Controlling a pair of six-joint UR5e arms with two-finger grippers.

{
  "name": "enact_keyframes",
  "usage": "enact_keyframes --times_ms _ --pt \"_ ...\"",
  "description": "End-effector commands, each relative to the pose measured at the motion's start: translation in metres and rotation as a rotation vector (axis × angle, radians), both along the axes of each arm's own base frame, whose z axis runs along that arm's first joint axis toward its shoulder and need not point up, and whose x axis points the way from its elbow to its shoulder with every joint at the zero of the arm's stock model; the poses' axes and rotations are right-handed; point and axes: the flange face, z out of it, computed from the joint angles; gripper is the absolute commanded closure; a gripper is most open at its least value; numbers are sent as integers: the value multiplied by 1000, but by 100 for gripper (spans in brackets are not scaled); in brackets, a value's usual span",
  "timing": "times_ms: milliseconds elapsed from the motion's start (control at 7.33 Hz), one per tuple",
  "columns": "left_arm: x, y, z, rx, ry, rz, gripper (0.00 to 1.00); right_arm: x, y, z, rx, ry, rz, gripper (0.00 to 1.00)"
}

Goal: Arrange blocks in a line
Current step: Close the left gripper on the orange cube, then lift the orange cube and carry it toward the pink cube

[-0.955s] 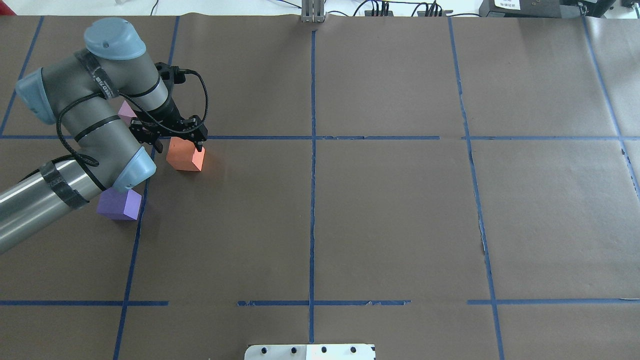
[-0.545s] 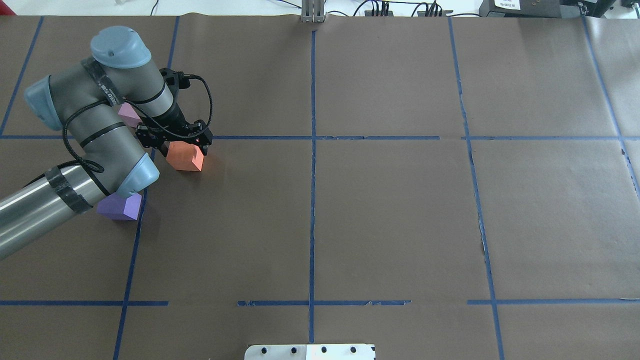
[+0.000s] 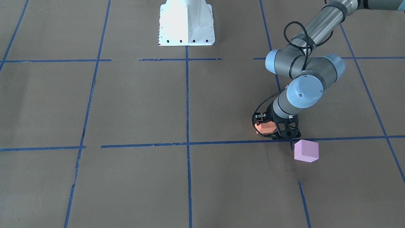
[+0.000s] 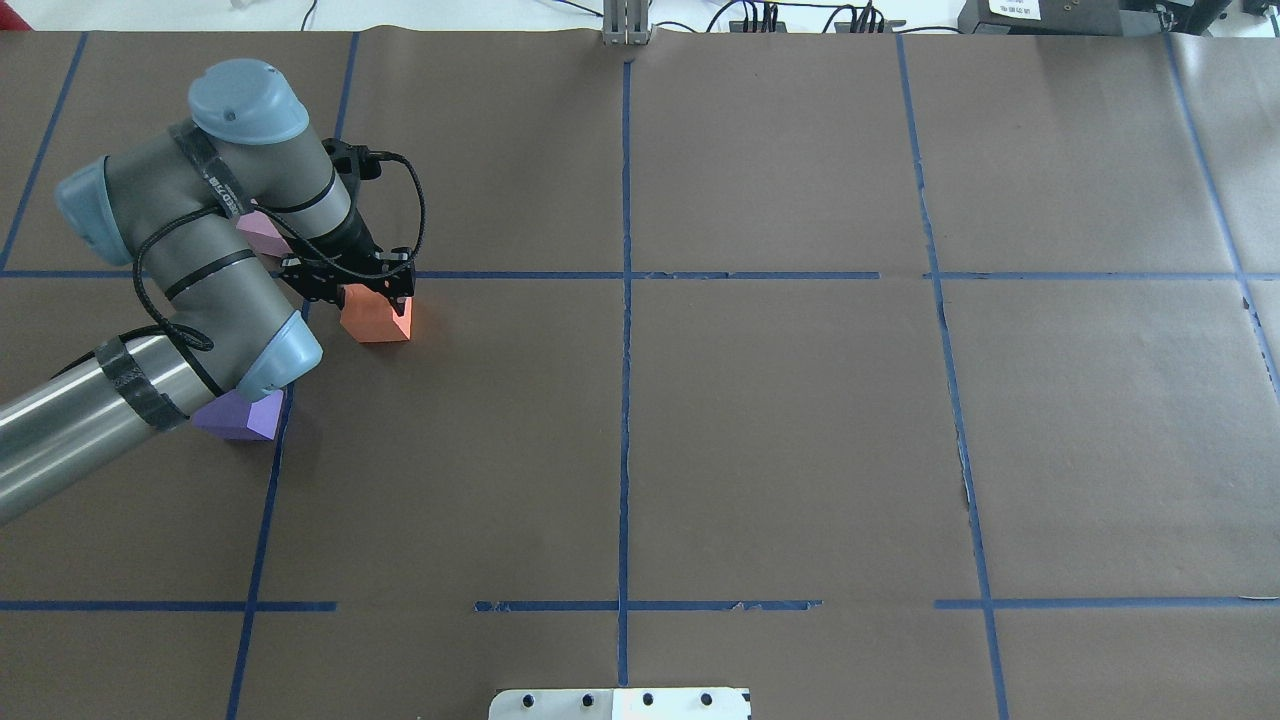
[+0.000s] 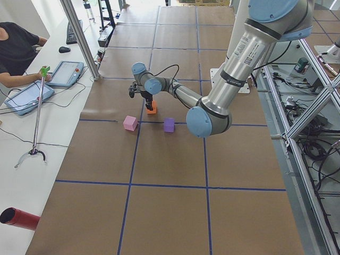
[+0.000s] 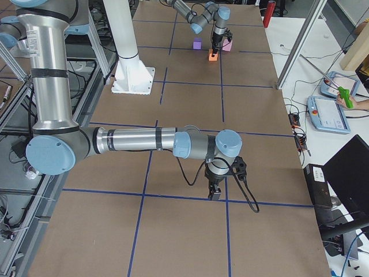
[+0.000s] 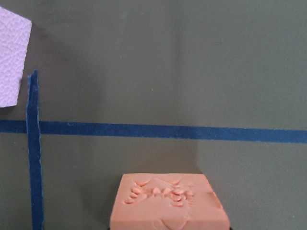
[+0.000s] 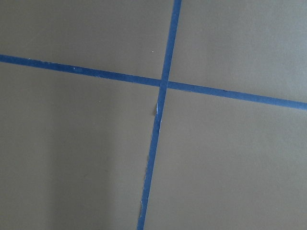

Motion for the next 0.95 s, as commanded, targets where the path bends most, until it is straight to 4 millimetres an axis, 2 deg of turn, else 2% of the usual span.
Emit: enact_keyframes --times_ms 0,273,545,682,818 --pt "-29 -9 -12 10 -3 -29 100 0 0 0 -1 0 1 0" --pt "-67 -5 -44 35 -32 1 100 0 0 -1 2 0 0 0" --pt "-120 -6 -74 83 -35 -1 100 0 0 -1 2 0 0 0" --pt "-137 3 -70 106 -45 31 100 0 0 0 -1 0 1 0" --pt "-155 3 -56 134 -51 57 100 0 0 0 0 0 0 0"
